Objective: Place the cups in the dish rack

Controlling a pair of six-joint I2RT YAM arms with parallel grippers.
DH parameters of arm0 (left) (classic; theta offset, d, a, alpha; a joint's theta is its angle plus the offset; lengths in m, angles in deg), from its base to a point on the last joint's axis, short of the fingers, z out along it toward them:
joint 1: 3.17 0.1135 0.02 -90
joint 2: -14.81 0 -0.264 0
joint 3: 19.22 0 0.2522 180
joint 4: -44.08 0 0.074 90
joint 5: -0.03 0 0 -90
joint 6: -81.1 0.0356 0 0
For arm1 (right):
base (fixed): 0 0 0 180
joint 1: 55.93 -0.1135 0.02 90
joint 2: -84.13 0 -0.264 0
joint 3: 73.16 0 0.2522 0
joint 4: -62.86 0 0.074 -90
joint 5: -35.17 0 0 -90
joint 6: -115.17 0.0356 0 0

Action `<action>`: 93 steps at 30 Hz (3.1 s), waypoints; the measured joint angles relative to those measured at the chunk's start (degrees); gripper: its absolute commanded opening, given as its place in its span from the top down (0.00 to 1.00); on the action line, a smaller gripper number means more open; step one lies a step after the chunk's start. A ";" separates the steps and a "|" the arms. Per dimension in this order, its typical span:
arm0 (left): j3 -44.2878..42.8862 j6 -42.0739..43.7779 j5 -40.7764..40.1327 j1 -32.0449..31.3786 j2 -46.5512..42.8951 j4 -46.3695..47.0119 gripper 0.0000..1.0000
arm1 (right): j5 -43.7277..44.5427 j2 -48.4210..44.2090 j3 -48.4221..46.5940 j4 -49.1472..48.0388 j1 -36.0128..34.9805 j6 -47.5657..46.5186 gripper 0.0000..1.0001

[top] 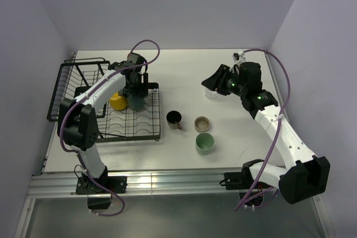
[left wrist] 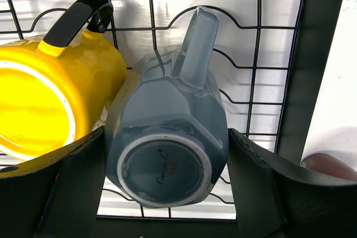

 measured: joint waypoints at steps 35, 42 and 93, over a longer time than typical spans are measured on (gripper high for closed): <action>-0.98 -0.07 -0.50 -0.11 -5.49 0.35 0.01 | 1.68 0.20 0.00 0.68 -1.05 -1.14 0.48; -3.85 -0.07 -1.11 -1.81 -6.91 -1.14 0.02 | 6.10 0.20 -0.59 3.50 -1.73 -2.89 0.48; -4.83 -1.75 -0.92 -11.17 -19.54 -0.66 0.05 | 36.52 47.04 -30.34 18.95 -7.13 -14.43 0.72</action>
